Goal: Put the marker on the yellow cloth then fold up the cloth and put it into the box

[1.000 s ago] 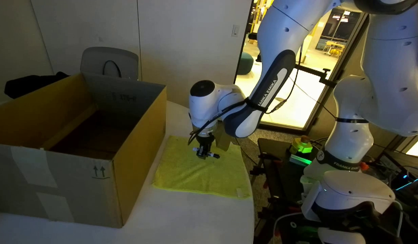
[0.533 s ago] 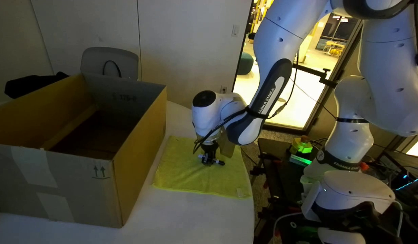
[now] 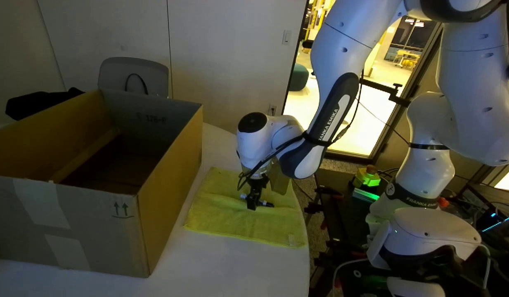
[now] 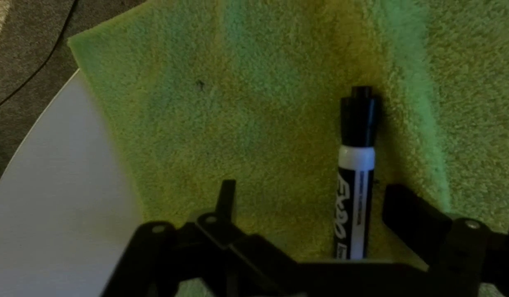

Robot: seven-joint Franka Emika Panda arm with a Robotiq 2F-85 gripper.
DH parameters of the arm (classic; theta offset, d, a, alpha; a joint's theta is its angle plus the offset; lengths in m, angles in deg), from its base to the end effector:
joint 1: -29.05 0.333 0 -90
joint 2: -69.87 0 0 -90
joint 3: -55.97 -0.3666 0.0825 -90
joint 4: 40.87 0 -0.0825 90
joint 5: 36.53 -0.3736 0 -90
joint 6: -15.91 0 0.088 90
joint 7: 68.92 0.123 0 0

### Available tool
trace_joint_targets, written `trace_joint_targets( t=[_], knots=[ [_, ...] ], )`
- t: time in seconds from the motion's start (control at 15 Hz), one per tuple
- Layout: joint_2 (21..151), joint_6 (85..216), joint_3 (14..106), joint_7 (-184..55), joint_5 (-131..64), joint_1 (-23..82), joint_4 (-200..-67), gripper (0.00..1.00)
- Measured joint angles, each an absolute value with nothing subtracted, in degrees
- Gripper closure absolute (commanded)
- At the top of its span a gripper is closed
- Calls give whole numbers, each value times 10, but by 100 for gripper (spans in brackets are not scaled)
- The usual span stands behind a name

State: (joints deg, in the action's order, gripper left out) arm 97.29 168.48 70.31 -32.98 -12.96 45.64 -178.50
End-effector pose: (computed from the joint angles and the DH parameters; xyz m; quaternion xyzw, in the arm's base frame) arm 0.4780 0.0191 0.1475 0.9810 -0.0912 -0.0599 0.1605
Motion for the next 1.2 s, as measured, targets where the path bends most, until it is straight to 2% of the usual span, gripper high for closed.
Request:
trace_joint_targets(
  t=[0.53,1.2],
  knots=[
    [895,1682,721,-225,-37,510,-1809,0],
    [909,1741,610,-216,-47,485,-1822,0]
  ],
)
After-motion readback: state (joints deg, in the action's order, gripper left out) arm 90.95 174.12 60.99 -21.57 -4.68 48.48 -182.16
